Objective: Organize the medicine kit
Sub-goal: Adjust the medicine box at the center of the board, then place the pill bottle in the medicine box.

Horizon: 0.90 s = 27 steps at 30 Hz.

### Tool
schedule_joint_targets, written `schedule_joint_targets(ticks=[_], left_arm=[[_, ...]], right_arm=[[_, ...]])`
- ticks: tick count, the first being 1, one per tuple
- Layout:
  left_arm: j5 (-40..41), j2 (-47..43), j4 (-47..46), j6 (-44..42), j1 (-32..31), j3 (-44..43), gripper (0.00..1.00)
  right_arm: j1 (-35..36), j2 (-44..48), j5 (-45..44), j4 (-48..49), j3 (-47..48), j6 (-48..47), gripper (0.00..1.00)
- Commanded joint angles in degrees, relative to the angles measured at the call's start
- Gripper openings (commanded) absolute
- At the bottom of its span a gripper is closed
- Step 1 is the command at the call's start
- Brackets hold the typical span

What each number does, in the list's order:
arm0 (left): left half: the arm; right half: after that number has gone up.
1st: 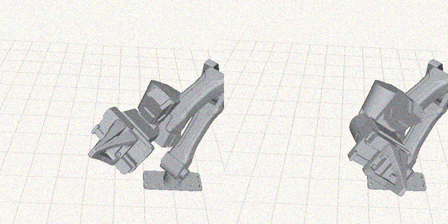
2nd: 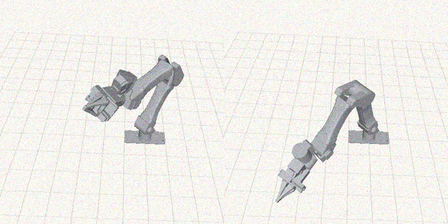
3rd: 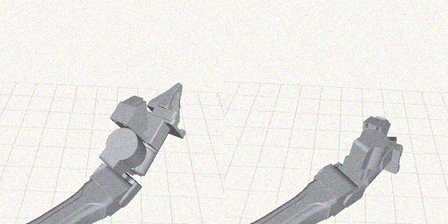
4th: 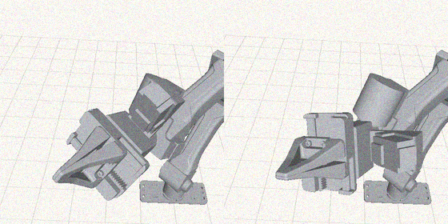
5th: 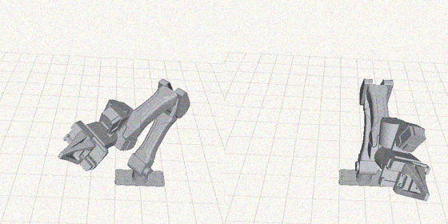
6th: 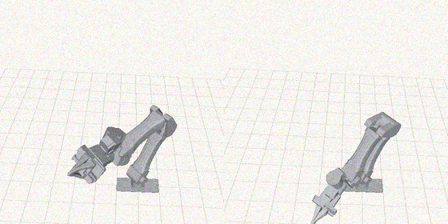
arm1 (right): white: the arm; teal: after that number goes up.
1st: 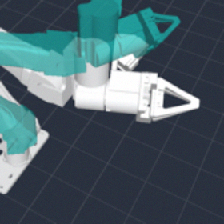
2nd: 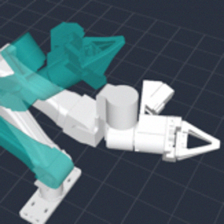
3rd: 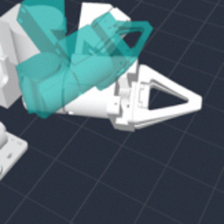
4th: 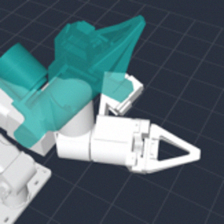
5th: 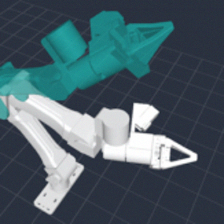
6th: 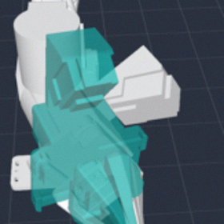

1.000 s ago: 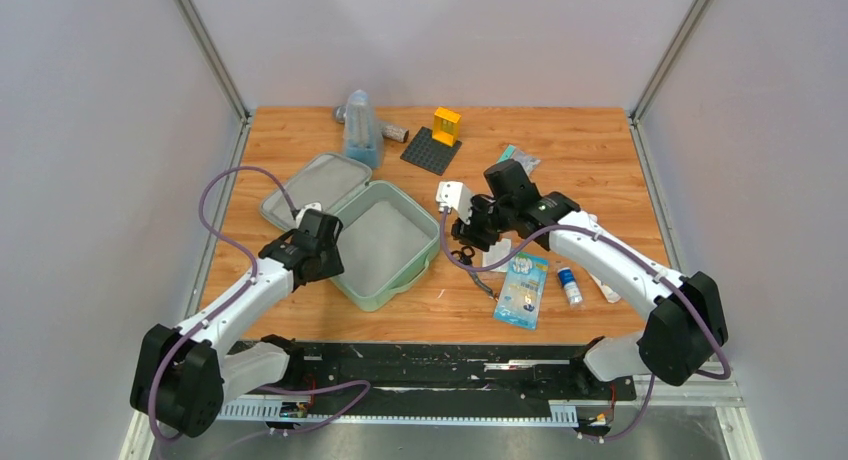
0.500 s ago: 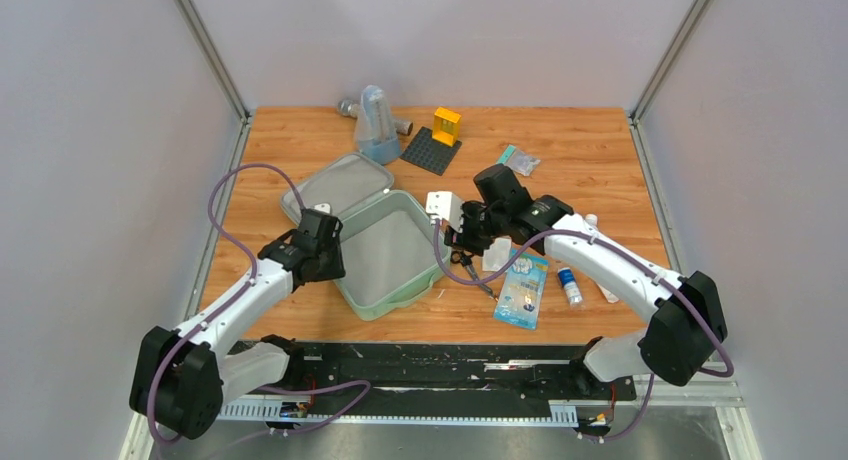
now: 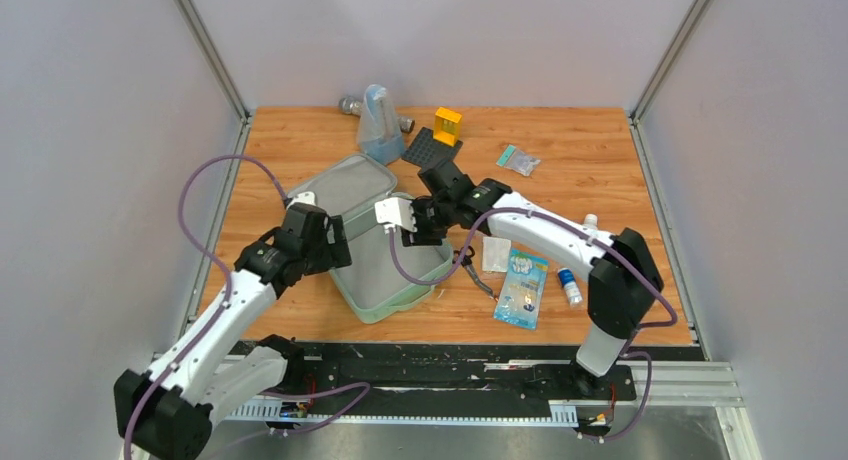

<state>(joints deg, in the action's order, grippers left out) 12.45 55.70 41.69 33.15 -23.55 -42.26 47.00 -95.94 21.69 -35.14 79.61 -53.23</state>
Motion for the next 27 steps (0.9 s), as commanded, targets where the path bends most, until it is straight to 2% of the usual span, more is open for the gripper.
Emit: schedule_joint_targets(ticks=[1,6,13,21,27], left_arm=[[7.89,-7.73,7.44,5.80,-0.01,-4.73,1.00],[12.32,-12.58,12.64,10.00,0.38,-7.17,1.00],[15.03,-11.21,15.87,11.72,0.65,-9.73,1.00],[16.95,-11.27,17.52,16.67,1.53,-7.61,1.00],[17.24,-11.74,16.98,18.88,3.35,-5.11,1.00]], right_arm=[[1.60,-6.25,3.05,2.20,6.31,-8.35,0.32],[2.48,-14.68,6.69,3.71,12.21,-13.69,0.33],[4.67,-24.85,9.05,4.97,19.65,-20.48,0.35],[7.81,-31.20,9.43,6.88,23.73,-23.43,0.37],[9.71,-33.28,10.17,10.30,25.27,-22.28,0.39]])
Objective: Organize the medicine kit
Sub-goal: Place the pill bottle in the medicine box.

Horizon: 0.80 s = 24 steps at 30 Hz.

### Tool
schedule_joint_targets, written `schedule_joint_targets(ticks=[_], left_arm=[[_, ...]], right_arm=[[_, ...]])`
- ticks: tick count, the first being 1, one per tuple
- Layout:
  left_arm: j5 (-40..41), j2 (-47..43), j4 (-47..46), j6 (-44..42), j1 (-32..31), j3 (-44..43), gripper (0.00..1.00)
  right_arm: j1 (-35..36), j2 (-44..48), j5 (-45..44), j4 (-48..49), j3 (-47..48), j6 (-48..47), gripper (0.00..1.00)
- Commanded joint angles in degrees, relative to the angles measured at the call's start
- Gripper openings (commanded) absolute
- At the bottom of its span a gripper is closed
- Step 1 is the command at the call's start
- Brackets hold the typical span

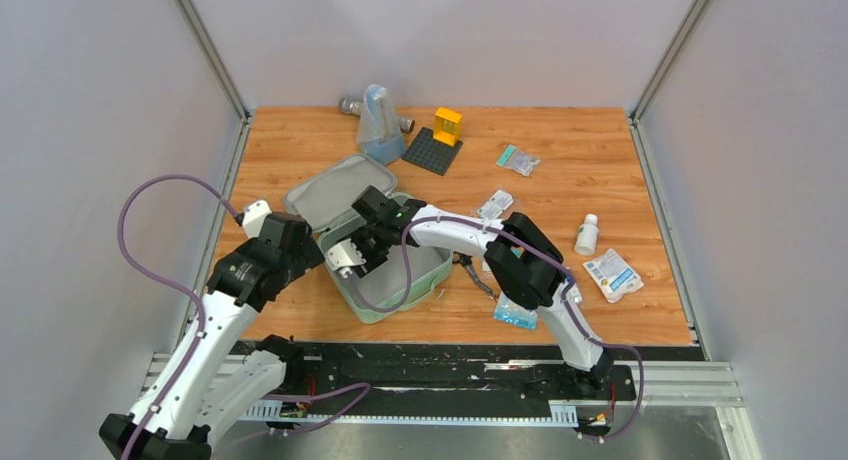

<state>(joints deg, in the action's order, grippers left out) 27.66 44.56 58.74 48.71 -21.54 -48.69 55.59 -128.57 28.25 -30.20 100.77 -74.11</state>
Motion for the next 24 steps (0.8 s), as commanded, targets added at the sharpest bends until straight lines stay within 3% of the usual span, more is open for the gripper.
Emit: schedule_joint_targets(ticks=[1,15,24], left_arm=[[2.00,-0.60,-0.15,3.32,1.81,1.51,1.00],[1.51,-1.27,-0.21,2.62,3.87,0.96,1.00],[1.21,-1.31,-0.10,2.75,4.05,1.05,1.00]], right_arm=[[1.34,-1.08,3.76,6.04,4.50,-0.87,0.39],[4.22,-4.29,3.44,10.76,6.90,2.71,0.47],[5.05,-4.45,-1.60,12.25,7.90,7.95,0.60]])
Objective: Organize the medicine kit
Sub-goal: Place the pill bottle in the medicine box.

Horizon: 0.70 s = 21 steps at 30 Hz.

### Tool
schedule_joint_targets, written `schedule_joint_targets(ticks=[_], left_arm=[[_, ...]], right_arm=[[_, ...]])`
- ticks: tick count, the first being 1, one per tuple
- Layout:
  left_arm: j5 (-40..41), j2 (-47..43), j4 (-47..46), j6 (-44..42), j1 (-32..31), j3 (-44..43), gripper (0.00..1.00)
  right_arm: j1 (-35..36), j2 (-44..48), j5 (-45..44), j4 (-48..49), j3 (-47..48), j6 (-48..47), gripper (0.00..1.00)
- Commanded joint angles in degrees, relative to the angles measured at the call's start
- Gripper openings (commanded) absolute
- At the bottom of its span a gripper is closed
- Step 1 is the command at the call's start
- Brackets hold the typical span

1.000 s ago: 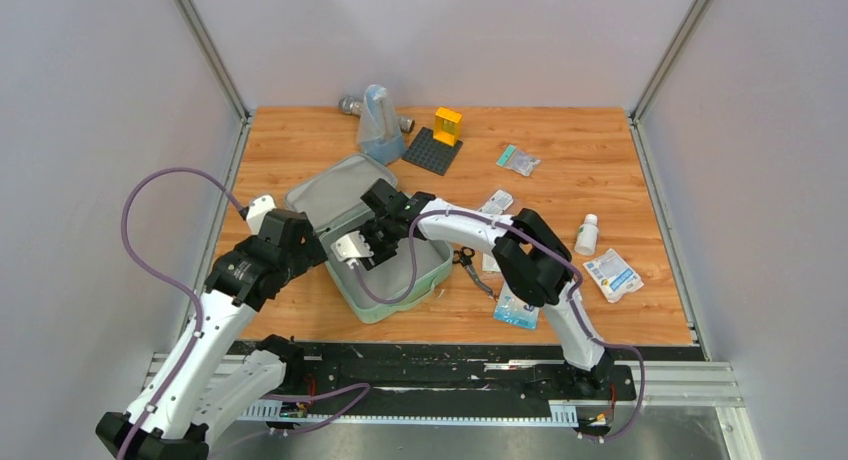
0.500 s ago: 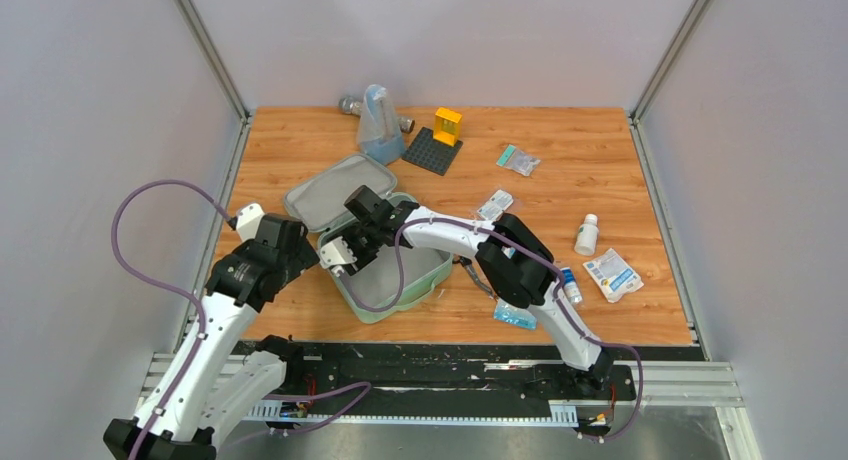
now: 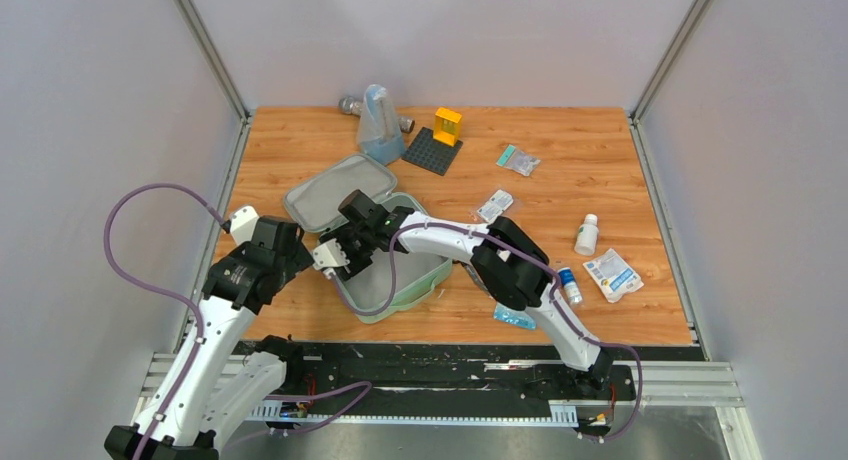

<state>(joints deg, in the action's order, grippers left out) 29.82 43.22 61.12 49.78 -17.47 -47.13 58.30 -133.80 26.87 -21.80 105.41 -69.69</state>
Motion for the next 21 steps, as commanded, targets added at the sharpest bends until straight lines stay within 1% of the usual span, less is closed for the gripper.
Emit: schedule_joint_targets(ticks=[1,8,13,17,21], left_arm=[[-0.99,0.02,-2.45,1.71,-0.02,-0.50,1.00],[-1.52,0.01,-2.40,1.88,0.01,-0.59,1.00],[-1.78,-0.27,-2.40,2.34,-0.02,-0.32,1.00],[-1.96,-0.72,-2.29,2.58,0.03,0.01,1.00],[-1.92,-1.03,-2.01,2.65,0.00,0.32,1.00]], right_arm=[[2.34,0.95,-0.55,4.05,3.19,3.85,0.60],[2.70,2.12,-3.87,6.41,3.20,8.87,0.60],[3.23,3.88,-4.76,8.74,2.90,14.15,0.61],[3.72,4.57,-5.59,9.70,2.26,15.56,0.60],[3.87,4.31,-8.28,11.62,2.04,17.62,0.61]])
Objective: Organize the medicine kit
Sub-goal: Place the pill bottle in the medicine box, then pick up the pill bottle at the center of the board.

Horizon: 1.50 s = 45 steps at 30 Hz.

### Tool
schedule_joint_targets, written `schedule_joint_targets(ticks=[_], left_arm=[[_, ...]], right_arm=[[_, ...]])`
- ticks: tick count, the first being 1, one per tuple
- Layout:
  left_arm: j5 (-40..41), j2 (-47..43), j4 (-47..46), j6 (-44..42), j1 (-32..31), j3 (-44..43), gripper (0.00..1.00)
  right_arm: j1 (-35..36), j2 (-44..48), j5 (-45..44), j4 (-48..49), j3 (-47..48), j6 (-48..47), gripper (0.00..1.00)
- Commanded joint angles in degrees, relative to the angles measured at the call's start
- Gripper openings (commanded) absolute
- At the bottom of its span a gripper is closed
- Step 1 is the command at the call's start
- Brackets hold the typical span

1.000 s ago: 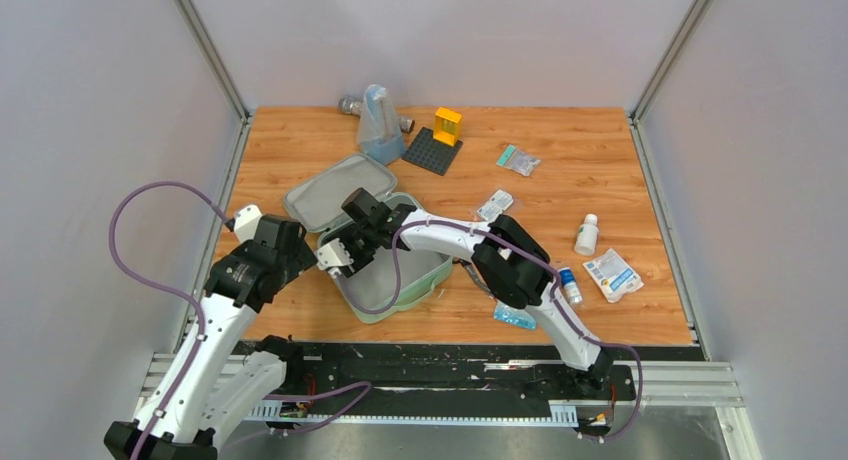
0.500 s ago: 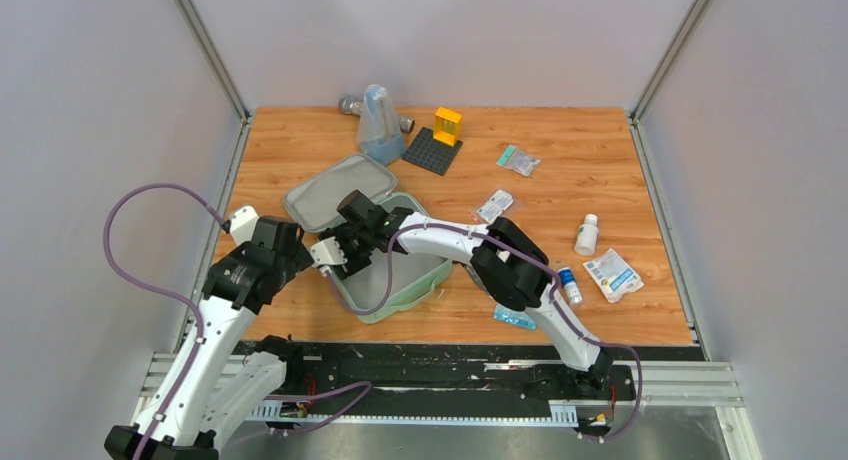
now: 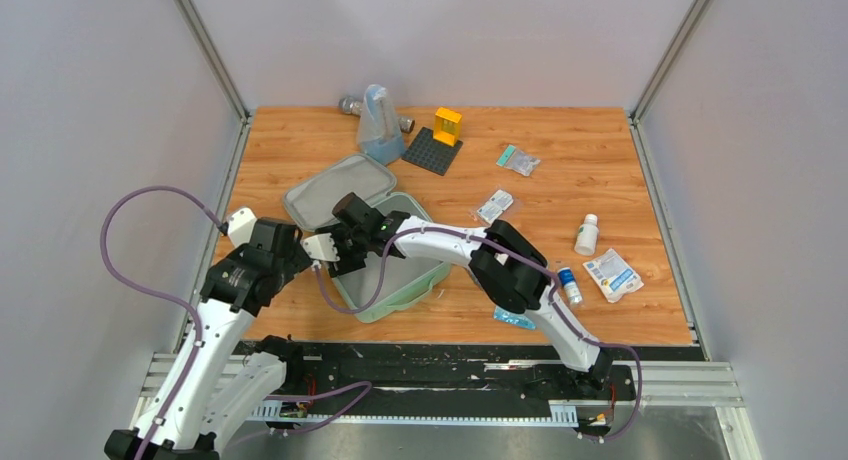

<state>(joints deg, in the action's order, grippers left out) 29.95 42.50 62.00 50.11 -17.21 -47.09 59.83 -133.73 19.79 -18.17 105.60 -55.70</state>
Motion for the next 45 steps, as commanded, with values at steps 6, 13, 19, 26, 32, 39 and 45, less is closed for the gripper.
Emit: schedule_joint_targets(ticks=[6,13,19,26,32,39,45], left_arm=[[-1.66,-1.11,-2.68,2.73,-0.20,0.34,1.00],[-0.84,-3.11,-2.24,3.50,-0.24,-0.16,1.00],[-0.56,-5.27,-2.48,3.47,-0.25,-0.54,1.00],[-2.53,-5.17,-5.29,0.49,-0.23,-0.29,1.00],[-6.42,-3.99,-8.83,-2.18,-0.21,0.29,1.00],[-10.83,-1.91,-12.36,-4.12,-0.22,1.28,1.00],[-12.41,-0.66,-13.34,-4.75,-0.19,1.30,1.00]], right_arm=[[2.31,7.13,-0.79,9.97,-0.66,5.17,0.64],[2.22,14.26,-2.37,14.37,-7.81,5.96,0.65],[1.54,23.01,-8.36,17.52,-17.82,7.82,0.65],[-1.81,41.19,-18.44,25.98,-33.98,16.56,0.66],[-15.13,57.75,-34.44,25.89,-48.22,36.01,0.75],[-41.31,67.10,-44.34,4.62,-50.49,71.51,0.93],[-60.27,62.47,-31.54,-8.19,-47.83,85.50,0.95]])
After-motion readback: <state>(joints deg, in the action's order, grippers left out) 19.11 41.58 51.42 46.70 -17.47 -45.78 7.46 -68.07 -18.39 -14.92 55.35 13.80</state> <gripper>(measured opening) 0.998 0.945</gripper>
